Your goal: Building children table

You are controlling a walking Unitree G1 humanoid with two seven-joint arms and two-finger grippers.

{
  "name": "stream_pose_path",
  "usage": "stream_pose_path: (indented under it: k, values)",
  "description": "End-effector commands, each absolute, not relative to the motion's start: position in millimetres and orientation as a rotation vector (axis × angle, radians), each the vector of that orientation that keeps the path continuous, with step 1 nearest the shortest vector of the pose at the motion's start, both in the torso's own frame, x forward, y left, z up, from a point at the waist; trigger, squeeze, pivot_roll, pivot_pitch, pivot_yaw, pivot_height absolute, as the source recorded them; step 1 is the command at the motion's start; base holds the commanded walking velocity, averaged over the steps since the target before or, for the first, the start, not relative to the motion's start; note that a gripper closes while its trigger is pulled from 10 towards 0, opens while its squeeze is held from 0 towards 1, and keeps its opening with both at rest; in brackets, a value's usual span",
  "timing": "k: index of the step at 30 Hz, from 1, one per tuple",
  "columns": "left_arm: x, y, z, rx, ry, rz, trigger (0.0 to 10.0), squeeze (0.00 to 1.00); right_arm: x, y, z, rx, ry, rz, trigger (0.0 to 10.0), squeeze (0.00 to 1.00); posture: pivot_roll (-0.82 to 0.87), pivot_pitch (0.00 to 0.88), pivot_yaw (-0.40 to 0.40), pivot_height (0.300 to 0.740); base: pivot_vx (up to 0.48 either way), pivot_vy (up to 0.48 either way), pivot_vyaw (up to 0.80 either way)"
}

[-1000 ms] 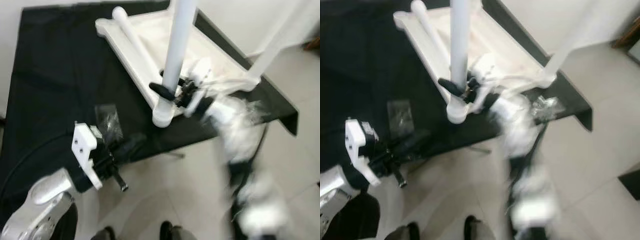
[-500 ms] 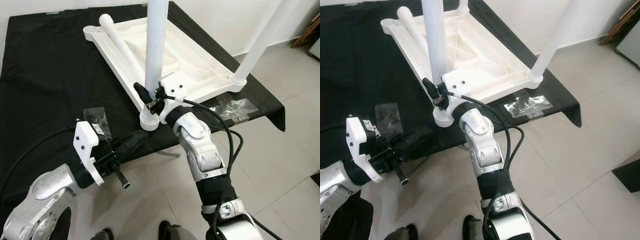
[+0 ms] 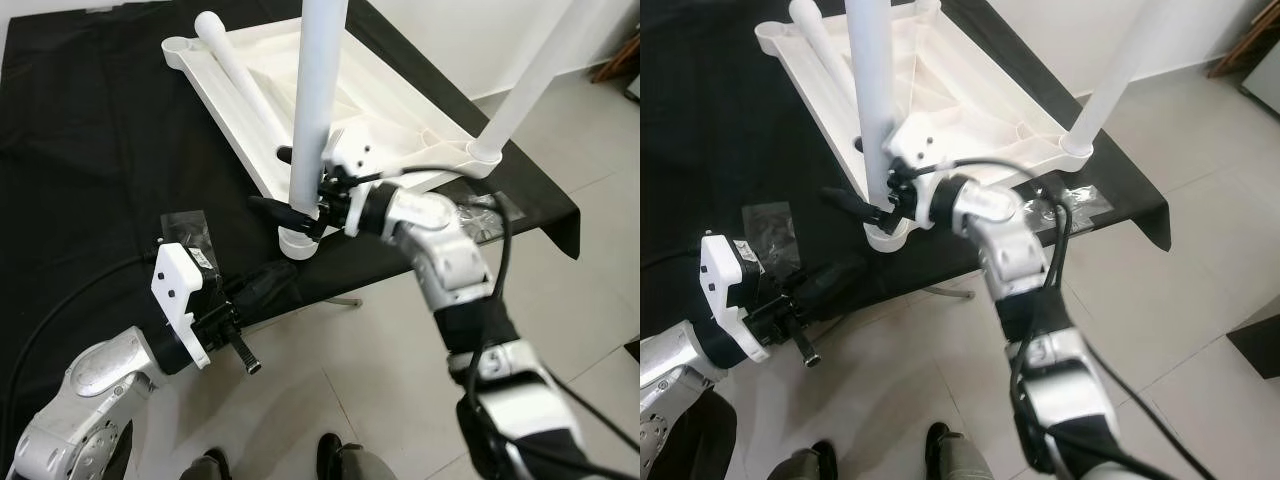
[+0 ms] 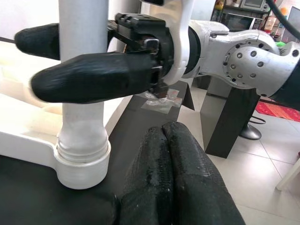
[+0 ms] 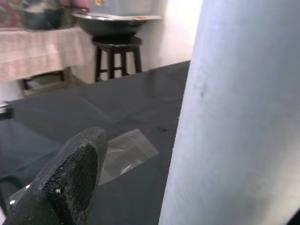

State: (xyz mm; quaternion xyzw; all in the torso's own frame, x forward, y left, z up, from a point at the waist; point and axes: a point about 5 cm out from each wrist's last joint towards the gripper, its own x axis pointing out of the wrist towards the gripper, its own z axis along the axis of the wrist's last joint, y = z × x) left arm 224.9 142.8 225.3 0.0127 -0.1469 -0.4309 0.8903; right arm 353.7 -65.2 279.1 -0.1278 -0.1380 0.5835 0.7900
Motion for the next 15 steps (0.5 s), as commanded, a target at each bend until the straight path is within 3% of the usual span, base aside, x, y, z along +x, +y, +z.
stream_pose_path:
  k: [1,4,5,6,15]
  values:
    - [223,141,224,0.020,-0.309,-0.908,10.0,0.00,350,-60,277,-0.280,-0.298,1.355,10.0,0.00,0.08,0.257,-0.115,0.740,0.000,0.000,0.00]
    - [223,142,225,0.024,-0.311,-0.906,10.0,0.00,354,-64,283,-0.257,-0.276,1.456,10.0,0.00,0.08,0.257,-0.114,0.740,0.000,0.000,0.00]
    - [222,142,225,0.025,-0.312,-0.905,10.0,0.00,354,-64,283,-0.259,-0.249,1.503,4.2,0.00,0.09,0.258,-0.114,0.740,0.000,0.000,0.00]
    - [222,142,225,0.026,-0.312,-0.904,10.0,0.00,354,-64,283,-0.260,-0.230,1.534,0.0,0.00,0.09,0.258,-0.114,0.740,0.000,0.000,0.00]
    - [222,142,225,0.026,-0.312,-0.900,10.0,0.00,358,-70,287,-0.273,-0.237,1.619,0.0,0.00,0.08,0.263,-0.116,0.740,0.000,0.000,0.00]
